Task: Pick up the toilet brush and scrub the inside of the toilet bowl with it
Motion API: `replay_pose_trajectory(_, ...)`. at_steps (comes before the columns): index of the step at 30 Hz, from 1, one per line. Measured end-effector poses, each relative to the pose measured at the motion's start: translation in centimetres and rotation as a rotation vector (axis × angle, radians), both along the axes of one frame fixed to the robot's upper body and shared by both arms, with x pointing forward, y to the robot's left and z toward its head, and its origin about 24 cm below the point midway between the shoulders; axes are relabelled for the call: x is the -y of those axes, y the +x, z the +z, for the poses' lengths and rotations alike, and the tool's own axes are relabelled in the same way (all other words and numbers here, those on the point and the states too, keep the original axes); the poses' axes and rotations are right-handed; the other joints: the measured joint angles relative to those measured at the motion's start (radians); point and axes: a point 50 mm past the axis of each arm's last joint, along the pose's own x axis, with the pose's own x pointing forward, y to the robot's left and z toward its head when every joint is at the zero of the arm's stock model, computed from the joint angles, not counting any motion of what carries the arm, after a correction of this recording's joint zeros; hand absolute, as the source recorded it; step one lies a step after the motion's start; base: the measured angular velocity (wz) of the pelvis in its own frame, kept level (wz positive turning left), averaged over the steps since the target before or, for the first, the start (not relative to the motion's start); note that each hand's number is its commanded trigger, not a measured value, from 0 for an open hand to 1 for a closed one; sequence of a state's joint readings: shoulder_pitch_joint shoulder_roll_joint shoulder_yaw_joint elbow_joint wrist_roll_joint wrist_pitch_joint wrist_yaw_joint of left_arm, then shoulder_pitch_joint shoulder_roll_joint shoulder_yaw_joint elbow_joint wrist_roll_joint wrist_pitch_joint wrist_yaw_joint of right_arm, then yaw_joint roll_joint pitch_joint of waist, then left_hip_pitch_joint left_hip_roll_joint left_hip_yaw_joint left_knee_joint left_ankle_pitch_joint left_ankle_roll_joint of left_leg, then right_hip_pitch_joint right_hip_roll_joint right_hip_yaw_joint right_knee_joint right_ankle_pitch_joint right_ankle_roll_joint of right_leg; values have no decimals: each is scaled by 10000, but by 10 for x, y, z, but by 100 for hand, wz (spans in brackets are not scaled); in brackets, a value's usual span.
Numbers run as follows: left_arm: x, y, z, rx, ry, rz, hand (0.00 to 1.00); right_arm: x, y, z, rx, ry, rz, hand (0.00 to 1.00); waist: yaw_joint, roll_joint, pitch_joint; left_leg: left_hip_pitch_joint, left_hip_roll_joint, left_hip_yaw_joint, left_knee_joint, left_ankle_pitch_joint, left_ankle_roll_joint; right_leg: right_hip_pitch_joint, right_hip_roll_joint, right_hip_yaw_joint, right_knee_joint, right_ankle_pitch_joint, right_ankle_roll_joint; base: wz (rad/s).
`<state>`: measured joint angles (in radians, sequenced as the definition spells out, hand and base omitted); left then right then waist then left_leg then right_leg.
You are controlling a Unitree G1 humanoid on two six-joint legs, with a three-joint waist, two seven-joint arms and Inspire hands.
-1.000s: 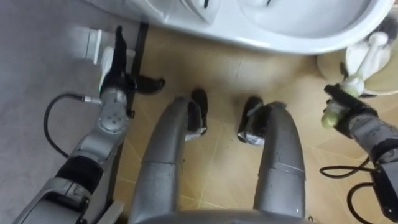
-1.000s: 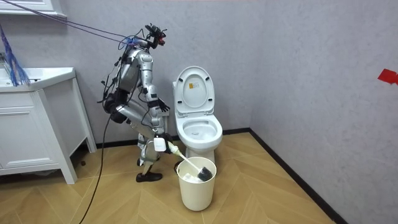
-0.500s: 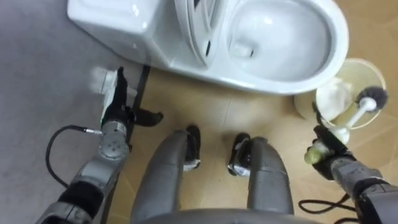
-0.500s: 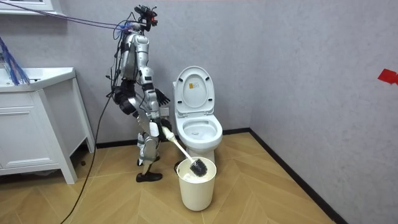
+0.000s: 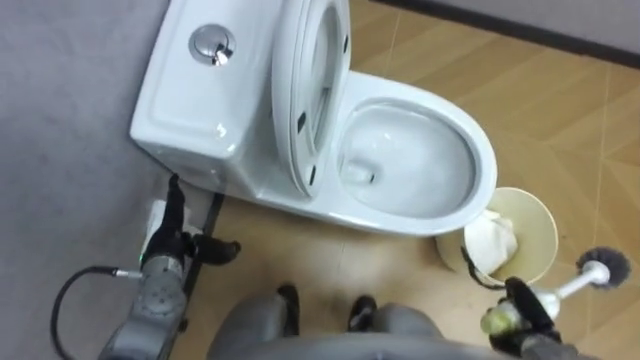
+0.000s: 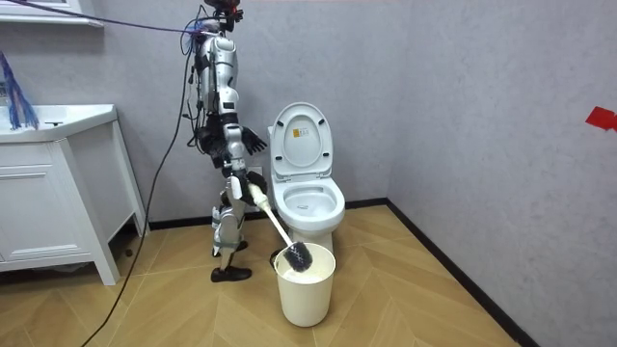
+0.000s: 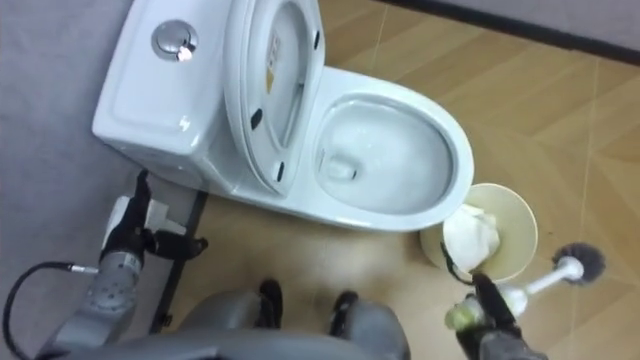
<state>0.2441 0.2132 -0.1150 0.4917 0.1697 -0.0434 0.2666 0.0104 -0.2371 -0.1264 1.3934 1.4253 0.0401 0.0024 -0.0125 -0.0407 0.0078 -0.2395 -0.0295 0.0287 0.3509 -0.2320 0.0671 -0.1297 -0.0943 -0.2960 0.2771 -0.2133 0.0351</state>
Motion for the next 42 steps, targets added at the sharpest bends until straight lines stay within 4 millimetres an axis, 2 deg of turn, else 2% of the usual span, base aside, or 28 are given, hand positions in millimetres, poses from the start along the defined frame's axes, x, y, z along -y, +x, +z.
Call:
replay_pose_trajectory(7,-6,-14,8,-26,1003,-200,0,-9,-4,-3,-32,139,197,100,-39,-227,-14,1134,-29,-53,-473,25,-45,1253,63,-206,-585,22,29,8)
replay_pose_trajectory(10,-9,-15,17,300,1785,-341,0,-11,-3,-4,-17,158,402,100,-27,-305,15,1283,-42,-150,-484,22,-49,1494,73,-301,-663,25,34,12)
replay_pose_trajectory(11,-11,-14,24,590,2272,-368,0,-13,-3,-4,-61,178,455,100,-5,-346,-18,1296,-47,-215,-525,13,-65,1536,91,-311,-768,30,43,6)
replay_pose_trajectory(15,-15,-5,44,1687,3376,-320,0,-14,-5,-5,-298,77,1065,100,187,-355,-14,1339,-27,-318,-533,24,-88,1681,150,-369,-878,131,17,3)
replay_pose_trajectory(19,-13,1,55,2340,3878,-443,0,-14,-4,-4,-426,-57,1679,100,411,-354,-10,1565,-15,-336,-606,59,-132,1836,192,-311,-957,207,-13,-4)
replay_pose_trajectory(24,-6,8,67,3419,4655,-1161,0,-13,2,-3,-612,-537,3473,100,446,-351,-20,1841,-12,-330,-680,97,-188,2114,247,-326,-1085,244,-47,0)
replay_pose_trajectory(29,-4,10,70,3603,5446,-1943,0,-5,16,1,-743,-1179,4890,100,455,-316,-29,1842,-4,-322,-697,127,-233,2106,286,-346,-1088,267,-84,0)
replay_pose_trajectory(34,-3,7,64,3270,5534,-2200,0,3,34,7,-816,-2003,6944,100,434,-223,-26,1965,8,-238,-800,132,-235,2142,286,-272,-1089,268,-86,-4)
replay_pose_trajectory(37,-2,7,63,3205,5684,-2416,0,5,46,12,-849,-2710,8844,100,418,-218,-28,1975,8,-239,-842,132,-235,2129,281,-283,-1088,268,-86,0)
replay_pose_trajectory(42,6,3,49,2343,5697,-3987,0,10,68,22,-674,-3880,11604,100,433,-298,-24,2153,10,-138,-1076,213,-215,2140,237,-236,-1080,267,-84,-5)
